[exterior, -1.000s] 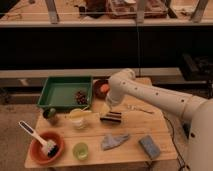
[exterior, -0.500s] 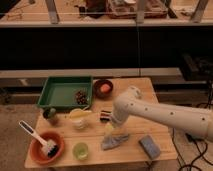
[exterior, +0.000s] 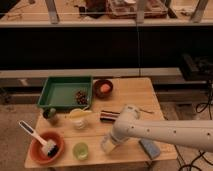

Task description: Wipe tray with towel

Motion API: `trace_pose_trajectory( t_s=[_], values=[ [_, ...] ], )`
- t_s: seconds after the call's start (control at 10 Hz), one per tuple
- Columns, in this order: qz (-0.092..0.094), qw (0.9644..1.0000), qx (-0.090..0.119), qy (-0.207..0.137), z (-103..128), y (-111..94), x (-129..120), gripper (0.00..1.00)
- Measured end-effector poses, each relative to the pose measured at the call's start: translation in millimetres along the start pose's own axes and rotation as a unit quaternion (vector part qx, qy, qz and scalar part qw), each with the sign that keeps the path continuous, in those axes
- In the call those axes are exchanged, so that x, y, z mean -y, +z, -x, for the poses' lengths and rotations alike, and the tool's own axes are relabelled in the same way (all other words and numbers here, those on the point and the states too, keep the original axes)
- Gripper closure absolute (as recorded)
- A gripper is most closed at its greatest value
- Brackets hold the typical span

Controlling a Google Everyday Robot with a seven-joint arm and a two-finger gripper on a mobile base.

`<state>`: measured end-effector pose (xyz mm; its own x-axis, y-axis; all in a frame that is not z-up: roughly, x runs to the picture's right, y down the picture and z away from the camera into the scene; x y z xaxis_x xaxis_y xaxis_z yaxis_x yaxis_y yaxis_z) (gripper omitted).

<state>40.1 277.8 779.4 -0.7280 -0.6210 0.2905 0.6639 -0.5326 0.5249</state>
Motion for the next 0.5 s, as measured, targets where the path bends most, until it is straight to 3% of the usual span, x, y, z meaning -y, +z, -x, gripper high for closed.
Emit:
trace_pose_trajectory(
  t_s=[0.3,0.5],
  values=[
    [0.008,0.9999,0.003,-0.010,-7.4,17.9,-0.6,0.51],
    [0.009,0.9999,0.002,-0.013,-8.7,14.0,-1.1,0.70]
  ],
)
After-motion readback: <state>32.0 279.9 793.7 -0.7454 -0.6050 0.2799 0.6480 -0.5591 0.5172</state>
